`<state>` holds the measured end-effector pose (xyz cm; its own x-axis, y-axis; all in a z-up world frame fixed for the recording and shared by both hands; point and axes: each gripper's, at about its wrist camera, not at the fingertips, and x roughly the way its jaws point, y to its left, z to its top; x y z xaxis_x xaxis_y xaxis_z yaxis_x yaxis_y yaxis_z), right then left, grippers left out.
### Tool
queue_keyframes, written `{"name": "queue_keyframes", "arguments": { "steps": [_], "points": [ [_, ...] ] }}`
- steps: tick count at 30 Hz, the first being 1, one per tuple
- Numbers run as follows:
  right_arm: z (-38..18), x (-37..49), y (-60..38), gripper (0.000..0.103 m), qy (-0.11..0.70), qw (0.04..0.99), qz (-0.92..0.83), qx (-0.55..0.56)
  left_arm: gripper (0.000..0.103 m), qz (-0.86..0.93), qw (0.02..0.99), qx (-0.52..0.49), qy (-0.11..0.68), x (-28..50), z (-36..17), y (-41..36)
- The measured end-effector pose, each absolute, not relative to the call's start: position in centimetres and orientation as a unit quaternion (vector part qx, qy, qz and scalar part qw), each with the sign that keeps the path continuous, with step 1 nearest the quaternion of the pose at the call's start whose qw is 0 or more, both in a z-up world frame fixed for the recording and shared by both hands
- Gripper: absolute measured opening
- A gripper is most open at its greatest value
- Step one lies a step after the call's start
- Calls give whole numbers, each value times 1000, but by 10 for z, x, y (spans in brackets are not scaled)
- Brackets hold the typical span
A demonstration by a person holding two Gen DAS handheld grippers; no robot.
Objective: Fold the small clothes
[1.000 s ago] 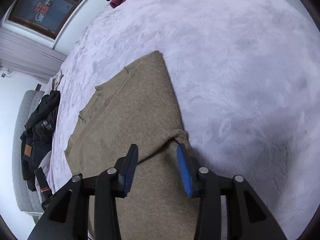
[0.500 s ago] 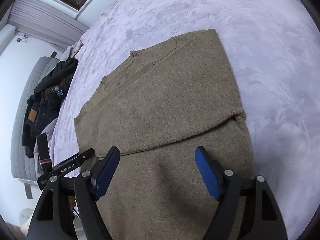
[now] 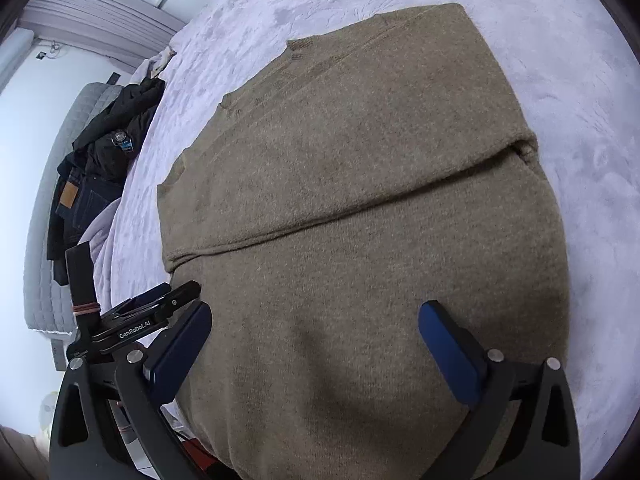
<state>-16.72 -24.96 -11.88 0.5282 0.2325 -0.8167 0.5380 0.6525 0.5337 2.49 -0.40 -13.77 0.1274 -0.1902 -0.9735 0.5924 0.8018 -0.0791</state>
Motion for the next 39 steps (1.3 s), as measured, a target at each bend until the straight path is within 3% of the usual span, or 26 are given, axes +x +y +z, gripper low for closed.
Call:
{"name": "queue_keyframes", "arguments": {
  "steps": [6,12,16,21,27,28,31,36,39],
  "points": [
    [-113,-175,-240,103,490,773,-108,387,93,-261,728,177,609,1,-131,17],
    [-91,-171,-291,102,439,795,-166,383,93,-243,739,148,611,3,-121,44],
    [-91,-159,-355,75,398,787,-214,421,93,-236,752,146,598,7,-111,45],
    [-107,-139,-413,72,397,774,-219,442,93,-261,773,102,569,55,-93,32],
    [-125,-127,-439,72,411,765,-206,452,93,-248,778,19,576,130,-107,17],
    [-129,-127,-441,68,407,763,-200,461,93,-242,780,15,576,139,-108,14],
    [-142,-120,-446,13,405,751,-166,495,93,-221,792,20,569,154,-107,5],
    [-127,-121,-442,13,402,778,-147,460,93,-207,793,40,572,166,-119,1],
    [-147,-120,-449,15,443,760,-173,443,93,-199,785,43,585,167,-129,5]
  ]
}}
